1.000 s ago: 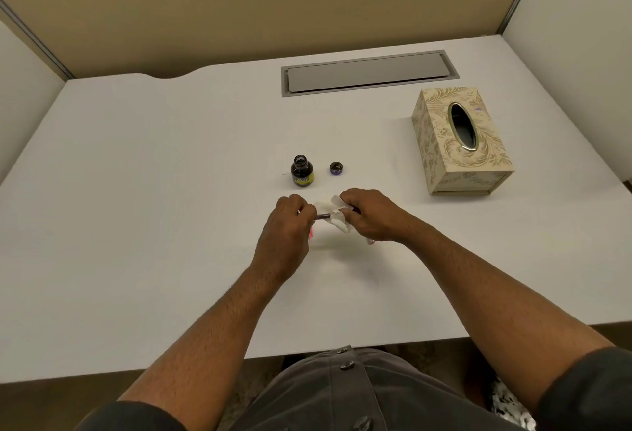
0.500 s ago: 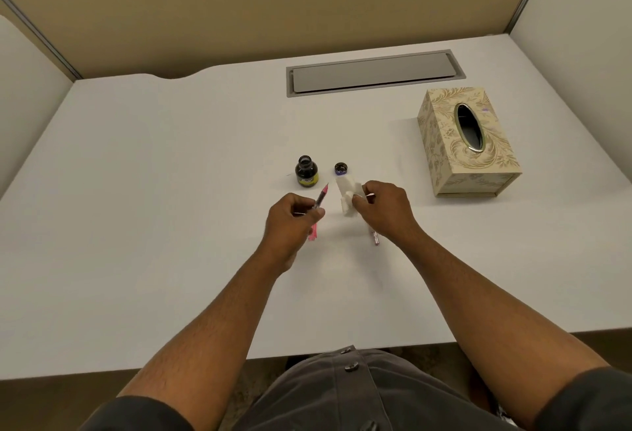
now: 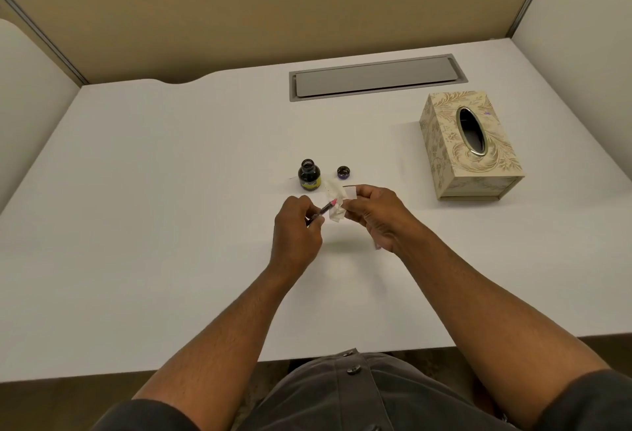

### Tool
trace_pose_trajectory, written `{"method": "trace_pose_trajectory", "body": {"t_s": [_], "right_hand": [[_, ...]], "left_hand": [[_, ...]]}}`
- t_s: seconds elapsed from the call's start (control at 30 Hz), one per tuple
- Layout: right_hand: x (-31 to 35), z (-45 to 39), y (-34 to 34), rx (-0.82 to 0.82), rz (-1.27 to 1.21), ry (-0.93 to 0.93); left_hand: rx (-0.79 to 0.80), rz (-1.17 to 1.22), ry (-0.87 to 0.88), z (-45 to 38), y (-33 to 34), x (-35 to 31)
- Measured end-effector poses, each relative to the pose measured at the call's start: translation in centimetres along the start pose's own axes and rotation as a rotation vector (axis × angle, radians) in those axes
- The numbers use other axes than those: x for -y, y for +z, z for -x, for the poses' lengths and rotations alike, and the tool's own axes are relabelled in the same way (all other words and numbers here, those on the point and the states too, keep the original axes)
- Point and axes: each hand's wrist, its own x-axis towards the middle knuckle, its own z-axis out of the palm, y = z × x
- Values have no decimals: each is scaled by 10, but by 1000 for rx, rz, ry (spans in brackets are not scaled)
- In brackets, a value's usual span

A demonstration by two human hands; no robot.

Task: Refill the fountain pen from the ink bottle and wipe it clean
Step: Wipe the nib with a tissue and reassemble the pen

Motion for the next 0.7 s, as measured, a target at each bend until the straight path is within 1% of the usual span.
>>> {"method": "trace_pose_trajectory", "body": {"t_s": [0.1,0.17,0.23,0.3,0.37,0.4,0.47,0.53,0.6,0.7], "right_hand": [[1,1,-1,4,-13,22],[1,1,-2,7,-63,43],[1,1,-3,16,-155,62],[2,1,-6,3,-257,79],[3,-1,-11,-27,-313,84],[4,-2,-13,-41,-310,79],[4,-2,-15,-59,-248,65],[4,-1,-12,-80,-169,42],[5,2,-6,-104,-137,21],[4,5,1,-113,-153,15]], "left_hand": [[-57,-192,240,2,0,7],[-97,-306,343,1,0,5],[-119,-368,398,1,-3,2],[-127,-360,394,-1,-5,5],[-84,-229,286,-1,-7,8],[-51,-119,182,-2,-8,8],[38,114,-84,-2,-12,2],[121,329,-265,-2,-15,-4],[181,473,-355,-1,-15,-7],[220,595,-416,2,-12,-9]]}}
